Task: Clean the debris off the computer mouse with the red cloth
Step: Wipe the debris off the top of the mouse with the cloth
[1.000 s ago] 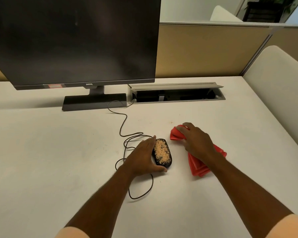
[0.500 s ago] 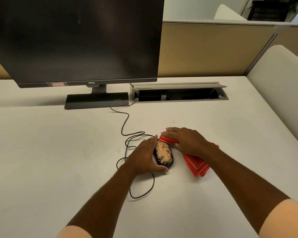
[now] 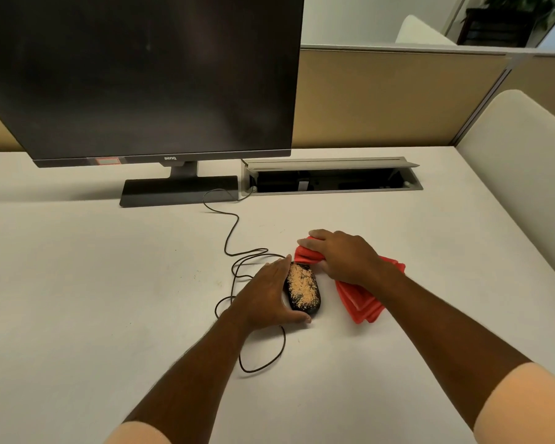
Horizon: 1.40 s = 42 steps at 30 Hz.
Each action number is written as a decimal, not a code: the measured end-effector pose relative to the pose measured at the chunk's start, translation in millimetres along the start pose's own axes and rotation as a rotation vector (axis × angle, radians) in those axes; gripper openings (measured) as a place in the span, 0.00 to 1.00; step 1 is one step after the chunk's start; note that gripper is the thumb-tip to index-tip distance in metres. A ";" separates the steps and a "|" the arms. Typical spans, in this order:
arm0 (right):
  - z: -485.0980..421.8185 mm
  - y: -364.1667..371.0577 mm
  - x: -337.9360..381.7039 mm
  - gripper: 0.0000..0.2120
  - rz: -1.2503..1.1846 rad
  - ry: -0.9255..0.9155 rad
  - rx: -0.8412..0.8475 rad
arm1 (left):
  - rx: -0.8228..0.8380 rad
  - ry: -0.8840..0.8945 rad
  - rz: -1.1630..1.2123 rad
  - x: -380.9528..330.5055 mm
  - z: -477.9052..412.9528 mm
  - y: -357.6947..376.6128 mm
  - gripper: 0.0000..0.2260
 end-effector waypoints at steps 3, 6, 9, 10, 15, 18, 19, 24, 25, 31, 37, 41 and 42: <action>1.3 5.1 3.9 0.28 0.013 -0.012 0.047 | 0.006 0.002 0.001 -1.3 -0.2 -0.2 0.59; 5.0 9.5 0.5 0.27 0.028 -0.023 0.087 | 0.007 -0.008 0.008 -0.6 -0.4 -0.2 0.59; 6.3 10.2 -8.5 0.27 0.055 0.001 0.096 | 0.008 -0.014 0.010 0.9 -0.3 0.8 0.59; 5.8 8.8 -11.1 0.28 0.056 0.014 0.088 | 0.009 -0.016 0.009 1.3 -0.2 1.1 0.59; -2.5 -1.3 -8.8 0.31 0.043 0.056 0.003 | 0.006 -0.015 0.012 2.0 -0.2 0.9 0.59; -7.0 -2.3 1.6 0.30 0.056 0.031 -0.007 | 0.004 -0.004 0.011 0.7 -0.5 0.3 0.59; -7.4 -1.5 5.1 0.30 0.069 0.016 0.001 | 0.005 0.000 0.010 0.1 -0.5 0.2 0.59; -2.3 3.6 7.8 0.26 0.095 -0.046 0.089 | 0.012 -0.009 0.008 2.0 -0.3 1.1 0.59; -0.5 4.9 5.2 0.26 0.097 -0.051 0.114 | 0.012 -0.014 0.009 3.0 -0.5 1.4 0.59; 2.3 -0.4 -9.8 0.26 0.076 -0.041 0.129 | 0.014 -0.024 0.009 5.0 -0.7 2.9 0.59; -1.0 -5.1 2.6 0.28 0.054 -0.062 0.054 | 0.009 -0.013 0.005 2.7 -0.6 1.3 0.59; 5.2 3.6 3.5 0.26 0.061 -0.127 0.125 | 0.011 -0.013 0.003 2.6 -0.6 1.7 0.59; 6.7 3.7 1.3 0.24 0.060 -0.132 0.135 | 0.012 -0.015 0.006 2.8 -0.3 2.0 0.59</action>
Point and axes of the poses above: each hand's wrist, its own z-axis away from the middle knuckle, its own y-axis out of the palm, x = y × z, the point moved 9 cm from there along -z, towards the middle knuckle, and after that the axes turned 8 degrees about z, right-handed, at the moved point
